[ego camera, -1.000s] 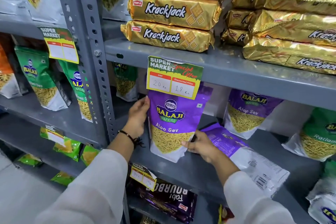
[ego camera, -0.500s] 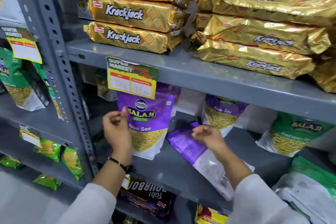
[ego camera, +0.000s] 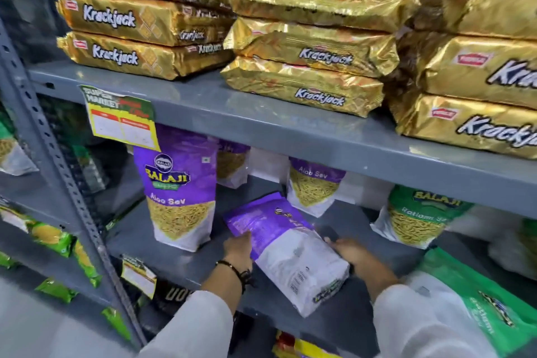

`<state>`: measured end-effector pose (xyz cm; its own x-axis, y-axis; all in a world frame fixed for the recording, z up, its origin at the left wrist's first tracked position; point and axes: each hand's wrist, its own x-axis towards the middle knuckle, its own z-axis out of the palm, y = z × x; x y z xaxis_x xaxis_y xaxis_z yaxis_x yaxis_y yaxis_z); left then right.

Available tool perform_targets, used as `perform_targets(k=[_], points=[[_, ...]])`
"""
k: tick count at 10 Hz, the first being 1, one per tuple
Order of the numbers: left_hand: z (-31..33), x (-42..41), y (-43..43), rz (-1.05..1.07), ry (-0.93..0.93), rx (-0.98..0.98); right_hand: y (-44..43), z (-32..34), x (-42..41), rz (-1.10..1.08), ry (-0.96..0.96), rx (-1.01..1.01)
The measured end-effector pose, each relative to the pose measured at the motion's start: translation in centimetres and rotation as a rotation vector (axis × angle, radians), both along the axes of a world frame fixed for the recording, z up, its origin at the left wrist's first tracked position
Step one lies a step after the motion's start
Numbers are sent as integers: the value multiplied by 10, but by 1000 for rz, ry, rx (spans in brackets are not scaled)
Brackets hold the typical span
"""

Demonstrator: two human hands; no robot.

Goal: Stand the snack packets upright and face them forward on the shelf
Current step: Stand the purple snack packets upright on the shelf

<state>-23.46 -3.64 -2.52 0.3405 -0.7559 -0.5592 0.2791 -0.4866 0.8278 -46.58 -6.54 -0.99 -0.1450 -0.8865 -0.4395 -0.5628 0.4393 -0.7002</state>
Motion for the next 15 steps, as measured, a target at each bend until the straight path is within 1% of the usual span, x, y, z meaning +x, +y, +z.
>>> perform_targets(k=[1,2,3,4,5,6,7,8,9,10,11,12,13,14,15], points=[[-5,2,4,114,55,-63,-1,-4,0,78,-59,-62],[-1,2,10,119,127,-139,5,-2,0,37,-97,-88],[20,-3,24,119,191,-395,24,-3,-4,-109,-236,-163],[48,-7,30,58,166,-554,38,-1,-8,-136,-295,-228],[84,-8,26,-25,83,-691,57,3,-8,-111,-376,-370],[90,-9,21,-48,56,-716,65,1,-4,-134,-397,-443],[77,-9,20,-106,24,-707,72,-11,1,-232,-446,-408],[67,-6,19,-114,55,-711,77,-15,1,-269,-533,-378],[65,-8,16,-90,90,-704,89,-9,5,-307,-608,-424],[65,-11,17,-82,26,-718,99,-6,13,-263,-645,-441],[66,-15,27,-38,-34,-765,111,-1,23,-91,-616,-409],[67,-24,44,56,-91,-827,111,3,24,3,-608,-344],[56,-56,83,127,-348,-865,113,10,28,148,-512,-330],[53,-86,108,57,-375,-853,117,11,32,224,-475,-370],[59,-97,115,-13,-193,-863,115,4,29,142,-569,-430]])
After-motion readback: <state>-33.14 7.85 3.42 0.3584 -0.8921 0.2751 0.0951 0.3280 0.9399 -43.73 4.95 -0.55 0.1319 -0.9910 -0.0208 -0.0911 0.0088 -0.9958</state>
